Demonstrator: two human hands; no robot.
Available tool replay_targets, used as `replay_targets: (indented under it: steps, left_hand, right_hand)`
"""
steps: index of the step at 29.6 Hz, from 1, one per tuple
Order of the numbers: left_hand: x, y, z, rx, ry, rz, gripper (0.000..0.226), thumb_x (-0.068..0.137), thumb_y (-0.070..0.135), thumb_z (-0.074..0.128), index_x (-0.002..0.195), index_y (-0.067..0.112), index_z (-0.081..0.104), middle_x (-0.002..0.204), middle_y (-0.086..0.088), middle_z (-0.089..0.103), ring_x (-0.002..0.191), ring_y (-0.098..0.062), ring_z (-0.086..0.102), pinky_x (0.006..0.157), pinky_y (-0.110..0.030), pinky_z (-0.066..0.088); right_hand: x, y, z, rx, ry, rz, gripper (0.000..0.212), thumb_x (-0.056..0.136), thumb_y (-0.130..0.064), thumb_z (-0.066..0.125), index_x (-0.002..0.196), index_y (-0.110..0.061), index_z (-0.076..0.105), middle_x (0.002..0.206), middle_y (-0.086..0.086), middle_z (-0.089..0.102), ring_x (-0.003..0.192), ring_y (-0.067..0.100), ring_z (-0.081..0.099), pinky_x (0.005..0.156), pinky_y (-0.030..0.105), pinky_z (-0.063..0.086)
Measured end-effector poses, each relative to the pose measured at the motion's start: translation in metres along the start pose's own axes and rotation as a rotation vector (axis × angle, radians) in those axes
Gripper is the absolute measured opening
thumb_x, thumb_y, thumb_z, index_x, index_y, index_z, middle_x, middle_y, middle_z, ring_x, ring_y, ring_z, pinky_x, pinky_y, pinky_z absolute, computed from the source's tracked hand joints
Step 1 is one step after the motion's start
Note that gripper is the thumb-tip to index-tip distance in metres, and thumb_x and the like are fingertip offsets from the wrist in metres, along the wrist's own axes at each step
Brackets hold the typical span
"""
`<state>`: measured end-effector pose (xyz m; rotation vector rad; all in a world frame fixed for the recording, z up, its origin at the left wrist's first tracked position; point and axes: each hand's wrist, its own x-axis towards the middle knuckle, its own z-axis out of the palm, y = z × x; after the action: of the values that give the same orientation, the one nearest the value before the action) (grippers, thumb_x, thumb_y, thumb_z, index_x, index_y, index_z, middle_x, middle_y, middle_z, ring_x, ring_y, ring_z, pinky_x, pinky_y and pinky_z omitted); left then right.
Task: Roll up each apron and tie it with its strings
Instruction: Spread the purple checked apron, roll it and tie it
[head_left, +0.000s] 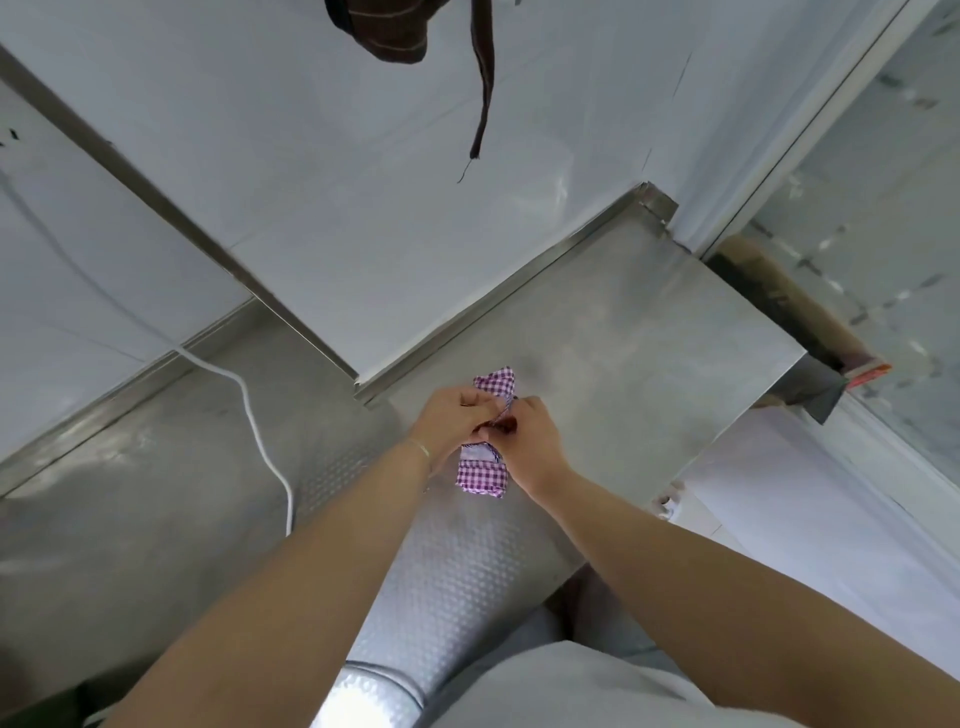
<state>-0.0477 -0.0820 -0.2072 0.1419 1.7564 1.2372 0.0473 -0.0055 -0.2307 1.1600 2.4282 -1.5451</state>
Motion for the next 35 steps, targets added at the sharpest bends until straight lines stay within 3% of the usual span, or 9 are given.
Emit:
replay_targets:
  steps: [4,7,10,14,17,20,24,30,35]
  left_hand:
    - [-0.004,-0.014,-0.010,0.179,0.197,0.182,0.015,0.100,0.024,0.049,0.099,0.017,0.062,0.100,0.000,0.066,0.094,-0.017,0.064,0.080,-0.027,0.055]
    - [-0.015,-0.036,-0.017,0.445,0.189,0.217,0.013,0.092,0.031,0.063,0.097,0.020,0.057,0.096,0.006,0.061,0.090,-0.011,0.059,0.074,-0.013,0.045]
    - [-0.023,-0.053,-0.016,0.796,0.189,0.268,0.032,0.080,0.043,0.072,0.095,0.024,0.052,0.099,0.009,0.049,0.086,-0.011,0.054,0.072,-0.024,0.046]
    - [-0.030,-0.047,-0.002,1.095,0.277,0.355,0.043,0.079,0.060,0.061,0.096,0.021,0.053,0.097,0.010,0.043,0.080,-0.010,0.046,0.068,-0.025,0.039]
    - [-0.026,-0.043,0.007,1.272,0.277,0.414,0.033,0.095,0.049,0.043,0.100,0.020,0.059,0.101,0.003,0.055,0.090,-0.016,0.053,0.072,-0.028,0.036]
    - [-0.022,-0.043,0.009,1.206,0.249,0.439,0.026,0.099,0.031,0.041,0.103,0.017,0.063,0.100,0.001,0.059,0.093,-0.020,0.055,0.071,-0.029,0.035]
    - [-0.027,-0.039,0.008,0.856,0.217,0.346,0.019,0.099,0.020,0.044,0.101,0.014,0.062,0.089,0.005,0.056,0.079,-0.015,0.053,0.066,-0.025,0.032]
    - [-0.021,-0.026,0.007,0.629,0.231,0.298,0.028,0.100,0.025,0.046,0.073,0.024,0.044,0.068,0.007,0.048,0.065,-0.013,0.045,0.056,-0.020,0.031]
    - [-0.009,-0.018,0.005,0.495,0.271,0.253,0.025,0.100,0.022,0.046,0.076,0.020,0.047,0.067,0.005,0.050,0.060,-0.007,0.042,0.054,-0.013,0.034]
  right_hand:
    - [0.003,0.001,-0.007,-0.009,-0.011,-0.001,0.014,0.084,-0.016,0.071,0.077,-0.009,0.061,0.096,0.002,0.047,0.085,0.015,0.046,0.063,0.004,0.031]
    - [0.003,0.001,-0.010,-0.030,-0.026,-0.014,0.016,0.086,-0.020,0.070,0.076,-0.013,0.059,0.093,0.001,0.048,0.080,0.014,0.046,0.061,0.007,0.031]
    - [0.004,0.002,-0.010,-0.035,-0.016,-0.029,0.017,0.086,-0.020,0.069,0.075,-0.014,0.059,0.092,-0.001,0.047,0.078,0.012,0.046,0.061,0.006,0.033]
    - [0.006,0.001,-0.009,-0.056,-0.011,-0.020,0.021,0.087,-0.021,0.069,0.070,-0.017,0.055,0.092,-0.001,0.047,0.077,0.013,0.046,0.060,0.015,0.029]
    - [0.007,0.001,-0.008,-0.081,-0.017,-0.040,0.019,0.087,-0.017,0.067,0.071,-0.013,0.057,0.089,-0.002,0.046,0.075,0.013,0.047,0.060,0.014,0.032]
    - [0.008,0.002,-0.010,-0.134,-0.041,-0.093,0.013,0.085,-0.011,0.063,0.073,-0.008,0.059,0.091,0.001,0.047,0.079,0.018,0.050,0.069,0.025,0.036]
    - [0.012,0.004,-0.016,-0.265,0.014,-0.396,0.012,0.082,-0.015,0.066,0.077,-0.005,0.069,0.091,0.007,0.066,0.092,0.024,0.056,0.079,0.026,0.040]
    - [0.024,0.003,-0.026,-0.323,-0.035,-0.467,0.020,0.097,-0.020,0.053,0.097,-0.005,0.065,0.082,0.015,0.063,0.074,0.027,0.053,0.064,0.036,0.041]
    - [0.025,0.004,-0.029,-0.355,-0.046,-0.461,0.022,0.101,-0.024,0.045,0.097,-0.007,0.058,0.076,0.013,0.059,0.066,0.023,0.046,0.060,0.035,0.037]
